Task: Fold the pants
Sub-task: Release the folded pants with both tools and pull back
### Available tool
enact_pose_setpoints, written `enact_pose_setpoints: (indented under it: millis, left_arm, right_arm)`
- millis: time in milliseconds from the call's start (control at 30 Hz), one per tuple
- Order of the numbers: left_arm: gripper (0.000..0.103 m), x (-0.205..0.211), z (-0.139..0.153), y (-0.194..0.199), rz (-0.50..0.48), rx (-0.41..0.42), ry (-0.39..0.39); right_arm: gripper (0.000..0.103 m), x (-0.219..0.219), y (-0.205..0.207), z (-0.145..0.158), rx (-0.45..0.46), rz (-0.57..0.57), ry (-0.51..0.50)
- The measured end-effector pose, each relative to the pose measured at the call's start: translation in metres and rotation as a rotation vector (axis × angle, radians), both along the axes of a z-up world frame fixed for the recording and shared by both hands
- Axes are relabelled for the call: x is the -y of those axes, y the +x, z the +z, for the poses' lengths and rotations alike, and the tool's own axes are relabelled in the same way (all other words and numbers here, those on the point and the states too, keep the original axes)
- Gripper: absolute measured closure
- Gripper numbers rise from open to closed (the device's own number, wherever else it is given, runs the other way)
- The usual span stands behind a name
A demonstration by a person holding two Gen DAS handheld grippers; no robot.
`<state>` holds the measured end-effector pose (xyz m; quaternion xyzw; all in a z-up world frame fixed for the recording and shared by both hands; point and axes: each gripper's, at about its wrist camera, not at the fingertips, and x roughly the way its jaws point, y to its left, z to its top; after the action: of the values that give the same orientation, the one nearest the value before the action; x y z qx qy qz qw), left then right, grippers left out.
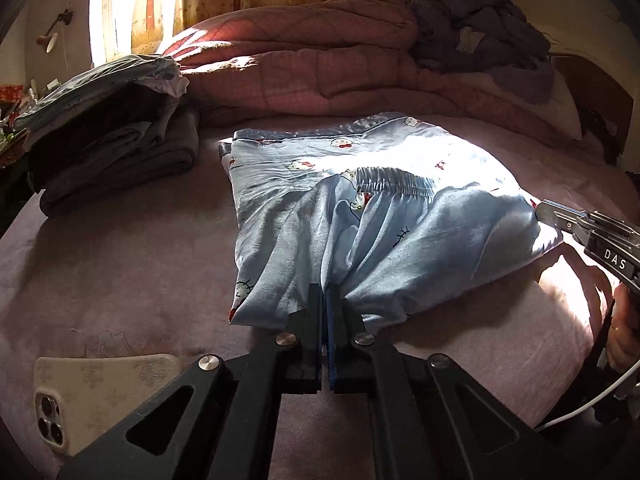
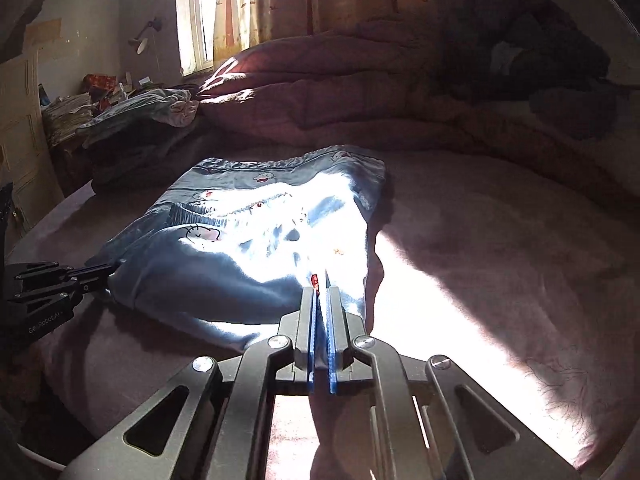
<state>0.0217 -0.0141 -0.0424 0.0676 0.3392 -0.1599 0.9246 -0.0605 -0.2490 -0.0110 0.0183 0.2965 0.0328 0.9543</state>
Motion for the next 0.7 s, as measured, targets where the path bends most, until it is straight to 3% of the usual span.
enact_pose_setpoints:
  millis: [167,267,333,367,400,467,600,700]
  left_arm:
    - [0.102,-0.005,0.012,-0.006,0.021,0.066,0.011]
    - [0.098,-0.002,0.006,-0.010,-0.002,0.061,0.033]
    - [0.086,-0.004,0.003,-0.014,0.005,0.057,0.032]
    - [0.082,-0.008,0.003,-0.016,0.003,0.052,0.014]
    - [0.079,-0.012,0.003,-0.018,0.002,0.048,-0.003]
    - [0.077,-0.017,0.002,-0.020,-0.002,0.028,-0.011]
    - [0.077,-0.014,-0.005,-0.016,-0.005,-0.005,0.018]
    - [0.077,-0.010,-0.008,-0.017,-0.009,0.000,0.048]
  right_arm:
    - [0.099,0.007,-0.019,0.022,0.126,-0.036,0.007]
    - [0.099,0.010,-0.013,0.017,0.080,-0.008,0.024]
    - [0.098,0.008,-0.020,0.016,0.097,0.006,0.024]
    - [0.088,0.007,-0.024,0.017,0.102,0.016,0.015]
    - [0.064,0.005,-0.030,0.018,0.109,0.023,0.010]
    - [0.038,0.006,-0.041,0.018,0.129,0.027,0.025]
    - [0.073,0.000,-0.039,0.007,0.035,0.057,0.002]
    - [0.074,-0.001,-0.028,-0.007,-0.019,0.049,-0.023]
